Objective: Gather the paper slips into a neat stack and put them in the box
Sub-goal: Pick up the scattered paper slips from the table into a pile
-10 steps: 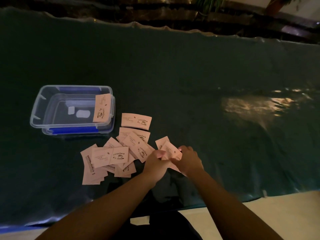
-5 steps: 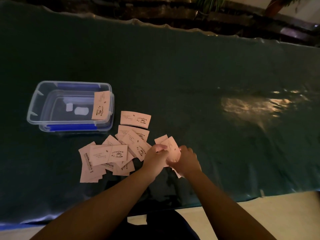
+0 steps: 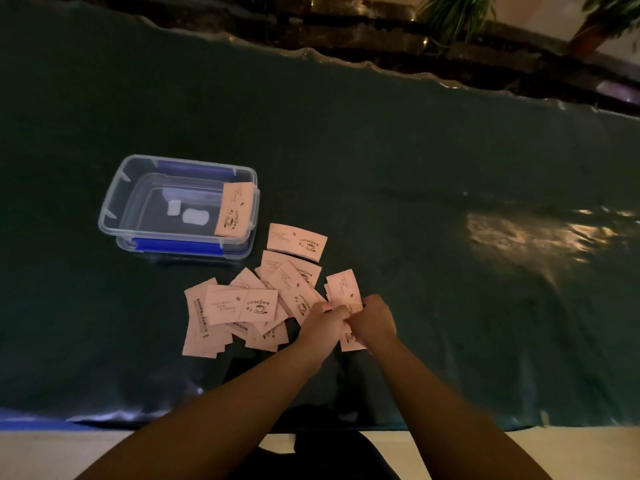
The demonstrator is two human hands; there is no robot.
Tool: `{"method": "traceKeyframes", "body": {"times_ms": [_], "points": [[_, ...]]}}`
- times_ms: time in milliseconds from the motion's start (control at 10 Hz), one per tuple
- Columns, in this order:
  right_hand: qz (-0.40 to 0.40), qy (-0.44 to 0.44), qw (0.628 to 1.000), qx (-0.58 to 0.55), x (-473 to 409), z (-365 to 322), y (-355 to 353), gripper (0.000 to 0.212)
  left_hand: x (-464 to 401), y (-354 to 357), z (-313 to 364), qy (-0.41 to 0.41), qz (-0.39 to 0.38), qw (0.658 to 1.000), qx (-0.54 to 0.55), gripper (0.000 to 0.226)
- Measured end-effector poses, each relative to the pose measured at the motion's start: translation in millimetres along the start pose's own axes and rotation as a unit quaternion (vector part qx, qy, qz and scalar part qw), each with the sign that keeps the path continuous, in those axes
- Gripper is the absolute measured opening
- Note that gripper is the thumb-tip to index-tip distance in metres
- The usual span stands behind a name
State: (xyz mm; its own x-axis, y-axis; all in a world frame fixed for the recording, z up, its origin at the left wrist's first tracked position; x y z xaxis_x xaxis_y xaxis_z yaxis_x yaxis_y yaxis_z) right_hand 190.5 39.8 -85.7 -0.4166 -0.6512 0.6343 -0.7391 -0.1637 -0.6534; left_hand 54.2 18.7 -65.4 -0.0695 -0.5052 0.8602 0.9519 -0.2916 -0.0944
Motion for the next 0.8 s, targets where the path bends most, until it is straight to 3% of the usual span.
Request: {"method": "traceKeyframes", "body": {"times_ms": [100,400,500,600,800], "points": [[-0.017,0.013,1.000,0.008,-4.1,-1.8,2.9,0.043,-1.2,2.1,1.3,-0.017,-0.005,1.000,0.016,0.041],[-0.020,0.025,0.988,-0.152,-2.2,-12.7,-7.4,0.038,12.4,-24.9,-2.8,-0.074,0.057,0.996,-0.011,0.016],[-0.036,0.021,0.984,-0.171,3.7,-22.0,-4.0,0.034,16.2,-33.0,-3.4,-0.033,0.050,0.998,0.008,0.015],[-0.082,-0.011,0.983,-0.165,10.3,-38.6,10.6,0.028,26.6,-50.5,-17.6,-0.033,0.073,0.994,0.069,0.016],[-0.115,-0.079,0.987,-0.080,12.2,-66.1,35.9,0.030,37.9,-59.0,-15.7,-0.037,0.053,0.993,0.094,0.048]]}}
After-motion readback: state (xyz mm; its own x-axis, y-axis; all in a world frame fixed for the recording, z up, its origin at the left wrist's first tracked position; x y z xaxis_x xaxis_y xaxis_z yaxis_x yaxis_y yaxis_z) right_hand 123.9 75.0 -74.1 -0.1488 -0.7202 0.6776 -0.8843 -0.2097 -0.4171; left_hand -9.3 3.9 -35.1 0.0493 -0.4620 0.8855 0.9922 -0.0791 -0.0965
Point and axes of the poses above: each hand's wrist, its own x-axis away from the middle knuckle, its own y-axis out of the palm, z = x × y, the point moved 6 cm from there along -x, towards the middle knuckle, and after that the axes turned 10 degrees about -x, right-handed, at the moved point
